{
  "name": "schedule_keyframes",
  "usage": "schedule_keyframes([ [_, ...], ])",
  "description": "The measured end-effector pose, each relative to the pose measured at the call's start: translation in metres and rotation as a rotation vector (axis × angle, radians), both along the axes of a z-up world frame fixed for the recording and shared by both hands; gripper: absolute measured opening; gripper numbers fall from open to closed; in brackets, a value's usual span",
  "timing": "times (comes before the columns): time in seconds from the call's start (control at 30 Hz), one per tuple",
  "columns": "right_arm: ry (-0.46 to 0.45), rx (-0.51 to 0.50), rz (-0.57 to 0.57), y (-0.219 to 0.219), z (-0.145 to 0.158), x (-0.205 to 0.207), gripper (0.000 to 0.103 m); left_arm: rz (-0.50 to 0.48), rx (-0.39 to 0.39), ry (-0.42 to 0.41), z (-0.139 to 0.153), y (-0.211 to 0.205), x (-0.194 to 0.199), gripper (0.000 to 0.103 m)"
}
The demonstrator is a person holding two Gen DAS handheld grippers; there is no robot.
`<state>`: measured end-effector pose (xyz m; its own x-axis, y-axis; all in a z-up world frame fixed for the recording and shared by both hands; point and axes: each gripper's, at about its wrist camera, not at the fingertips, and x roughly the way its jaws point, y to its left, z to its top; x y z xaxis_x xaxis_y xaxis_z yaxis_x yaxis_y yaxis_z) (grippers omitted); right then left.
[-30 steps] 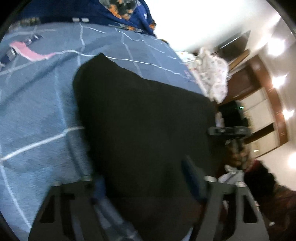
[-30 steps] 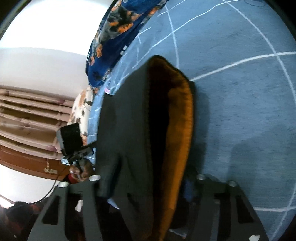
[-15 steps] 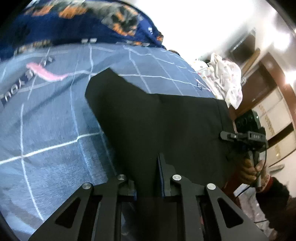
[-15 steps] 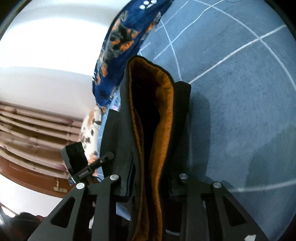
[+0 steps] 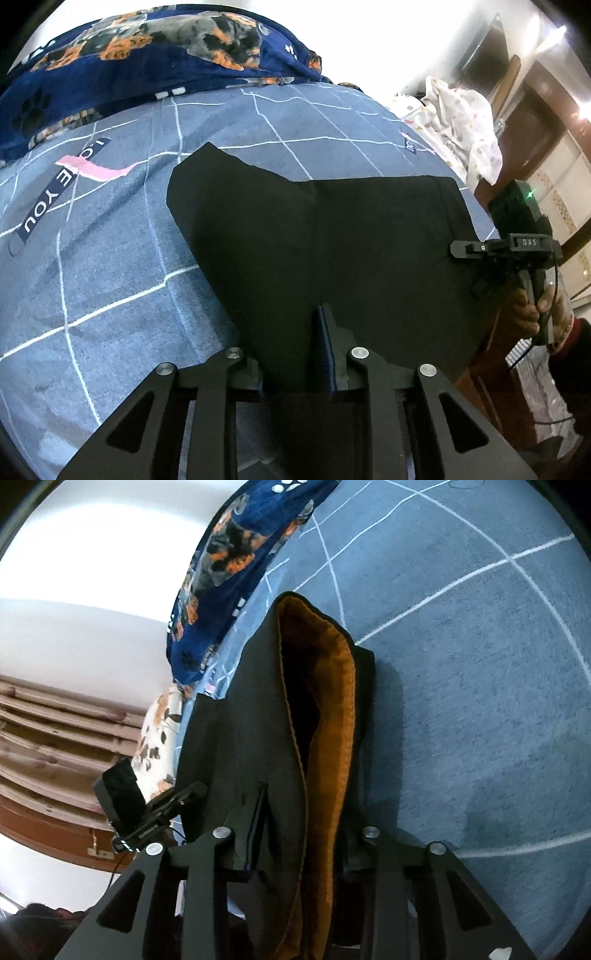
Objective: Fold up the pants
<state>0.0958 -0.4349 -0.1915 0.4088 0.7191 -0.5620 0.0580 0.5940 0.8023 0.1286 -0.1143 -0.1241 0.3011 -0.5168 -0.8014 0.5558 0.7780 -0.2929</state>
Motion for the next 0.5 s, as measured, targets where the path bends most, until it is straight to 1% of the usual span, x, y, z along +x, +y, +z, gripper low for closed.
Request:
schedule_keyframes([
  [0.1, 0.004, 0.007, 0.004, -0.002, -0.002, -0.001, 0.036, -0.004, 0.025, -0.018, -0.002, -0.002, -0.001, 0.027],
  [0.2, -0.003, -0.001, 0.012, -0.001, -0.002, 0.000, 0.037, -0.009, 0.046, -0.027, -0.003, -0.006, -0.002, 0.033],
  [0.27, -0.007, -0.004, 0.018, 0.002, -0.001, 0.002, 0.037, -0.014, 0.061, -0.028, -0.005, -0.008, -0.002, 0.043],
  [0.37, -0.009, -0.013, 0.027, 0.004, 0.000, 0.003, 0.038, -0.026, 0.076, -0.029, -0.008, -0.013, -0.002, 0.049],
  [0.43, -0.014, -0.014, 0.029, 0.005, 0.000, 0.003, 0.037, -0.031, 0.076, -0.027, -0.010, -0.015, 0.000, 0.052],
  [0.5, -0.017, -0.012, 0.030, 0.004, 0.000, 0.003, 0.037, -0.038, 0.066, -0.016, -0.013, -0.017, 0.001, 0.052],
])
